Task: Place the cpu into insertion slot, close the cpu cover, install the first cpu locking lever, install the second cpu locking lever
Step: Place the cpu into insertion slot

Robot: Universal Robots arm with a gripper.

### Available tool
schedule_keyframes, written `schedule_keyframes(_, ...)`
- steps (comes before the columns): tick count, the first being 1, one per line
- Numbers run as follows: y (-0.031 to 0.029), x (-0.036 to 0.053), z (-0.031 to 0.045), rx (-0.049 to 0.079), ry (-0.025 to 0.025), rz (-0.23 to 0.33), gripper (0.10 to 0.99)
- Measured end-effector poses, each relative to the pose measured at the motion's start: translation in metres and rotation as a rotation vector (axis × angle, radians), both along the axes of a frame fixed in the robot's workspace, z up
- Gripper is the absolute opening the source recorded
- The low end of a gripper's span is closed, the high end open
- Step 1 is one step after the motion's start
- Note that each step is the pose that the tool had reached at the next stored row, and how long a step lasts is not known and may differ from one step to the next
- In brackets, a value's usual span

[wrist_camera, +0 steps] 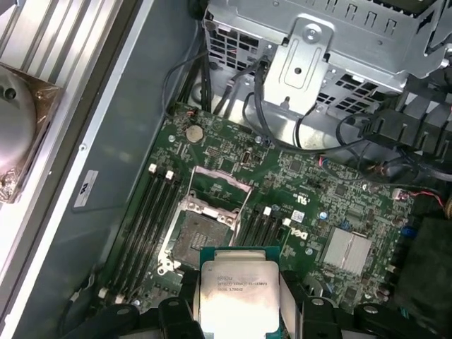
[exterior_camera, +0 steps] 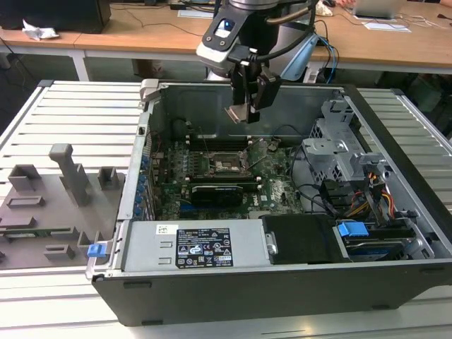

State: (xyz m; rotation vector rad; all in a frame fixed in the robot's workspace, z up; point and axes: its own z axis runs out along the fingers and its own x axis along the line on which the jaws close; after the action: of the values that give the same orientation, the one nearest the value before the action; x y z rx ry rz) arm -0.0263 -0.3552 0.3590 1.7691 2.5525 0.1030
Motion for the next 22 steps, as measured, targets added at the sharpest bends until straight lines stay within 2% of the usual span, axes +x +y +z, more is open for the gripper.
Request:
schedule_keyframes(14,0.0,0.0,-0.005,0.0,0.0,-0.014,0.537)
schedule_keyframes(22,0.0005,0.0,-0.0104,0.0,-0.0001,-0.145,0.537)
